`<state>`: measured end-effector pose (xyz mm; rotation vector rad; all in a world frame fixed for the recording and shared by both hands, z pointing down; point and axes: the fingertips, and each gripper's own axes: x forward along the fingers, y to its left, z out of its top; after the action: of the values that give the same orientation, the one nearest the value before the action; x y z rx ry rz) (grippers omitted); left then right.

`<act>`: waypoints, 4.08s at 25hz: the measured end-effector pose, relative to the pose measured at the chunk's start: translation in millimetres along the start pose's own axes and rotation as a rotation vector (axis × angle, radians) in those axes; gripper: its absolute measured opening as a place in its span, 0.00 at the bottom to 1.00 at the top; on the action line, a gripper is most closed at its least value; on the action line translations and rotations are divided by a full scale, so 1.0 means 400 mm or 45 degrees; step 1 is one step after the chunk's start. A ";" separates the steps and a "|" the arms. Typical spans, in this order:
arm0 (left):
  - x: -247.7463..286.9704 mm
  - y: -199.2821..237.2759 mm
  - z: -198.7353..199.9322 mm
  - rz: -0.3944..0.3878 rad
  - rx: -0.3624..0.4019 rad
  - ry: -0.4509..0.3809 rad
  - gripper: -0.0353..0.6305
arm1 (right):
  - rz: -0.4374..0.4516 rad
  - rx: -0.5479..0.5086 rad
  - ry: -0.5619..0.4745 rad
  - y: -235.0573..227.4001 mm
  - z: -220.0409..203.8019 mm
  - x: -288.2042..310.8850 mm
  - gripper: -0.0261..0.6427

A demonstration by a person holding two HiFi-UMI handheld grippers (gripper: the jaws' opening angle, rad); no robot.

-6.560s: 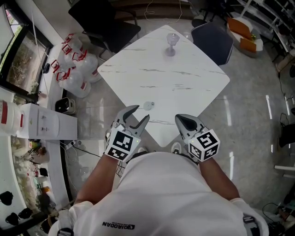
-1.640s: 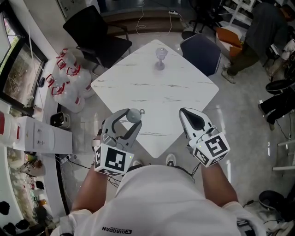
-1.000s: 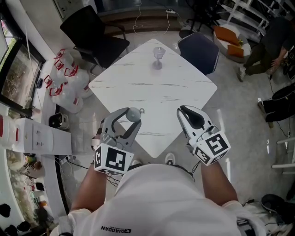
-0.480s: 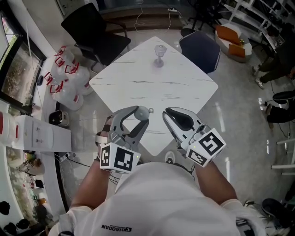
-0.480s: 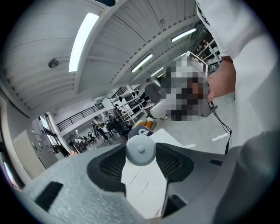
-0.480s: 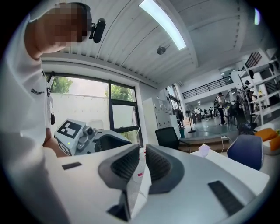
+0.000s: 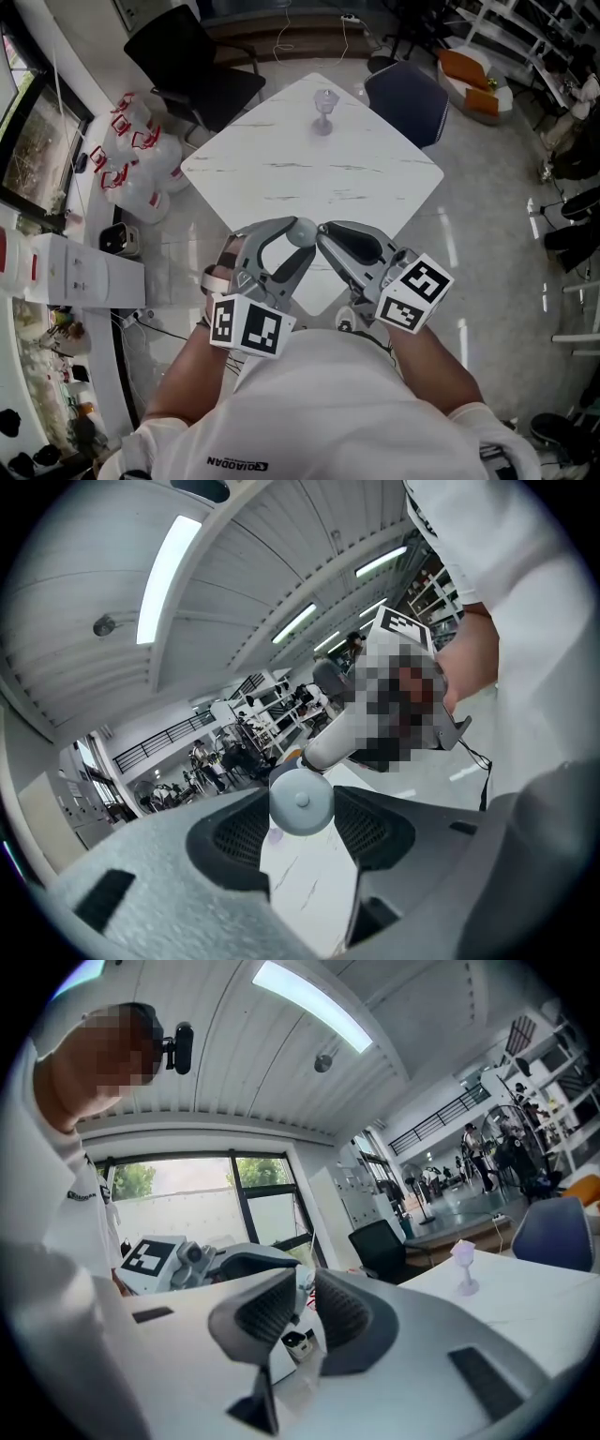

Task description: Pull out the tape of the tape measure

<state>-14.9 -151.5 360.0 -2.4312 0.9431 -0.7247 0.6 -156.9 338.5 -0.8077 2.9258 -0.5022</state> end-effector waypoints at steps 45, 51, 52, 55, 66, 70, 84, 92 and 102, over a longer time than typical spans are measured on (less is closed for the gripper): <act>-0.037 0.117 -0.006 0.170 0.000 0.004 0.39 | -0.187 -0.064 -0.216 -0.058 0.099 -0.089 0.06; -0.061 0.161 -0.036 0.237 -0.042 0.041 0.39 | -0.274 -0.101 -0.250 -0.088 0.125 -0.130 0.06; -0.067 0.167 -0.040 0.245 -0.047 0.044 0.39 | -0.282 -0.102 -0.252 -0.094 0.128 -0.138 0.06; -0.078 0.173 -0.034 0.251 -0.035 0.041 0.39 | -0.288 -0.116 -0.252 -0.094 0.136 -0.151 0.06; -0.094 0.179 -0.024 0.261 -0.021 0.030 0.39 | -0.304 -0.137 -0.252 -0.091 0.146 -0.162 0.06; -0.118 0.212 -0.055 0.313 -0.050 0.058 0.39 | -0.371 -0.150 -0.268 -0.121 0.167 -0.198 0.06; -0.152 0.267 -0.087 0.388 -0.095 0.080 0.39 | -0.481 -0.157 -0.307 -0.173 0.193 -0.248 0.06; -0.159 0.272 -0.094 0.396 -0.090 0.085 0.39 | -0.509 -0.156 -0.318 -0.192 0.196 -0.278 0.06; -0.158 0.268 -0.110 0.386 -0.098 0.098 0.39 | -0.536 -0.173 -0.308 -0.197 0.196 -0.275 0.06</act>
<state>-133.5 -187.8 314.7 -2.2649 1.3557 -0.6861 145.3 -187.6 287.7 -1.4054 2.5905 -0.2058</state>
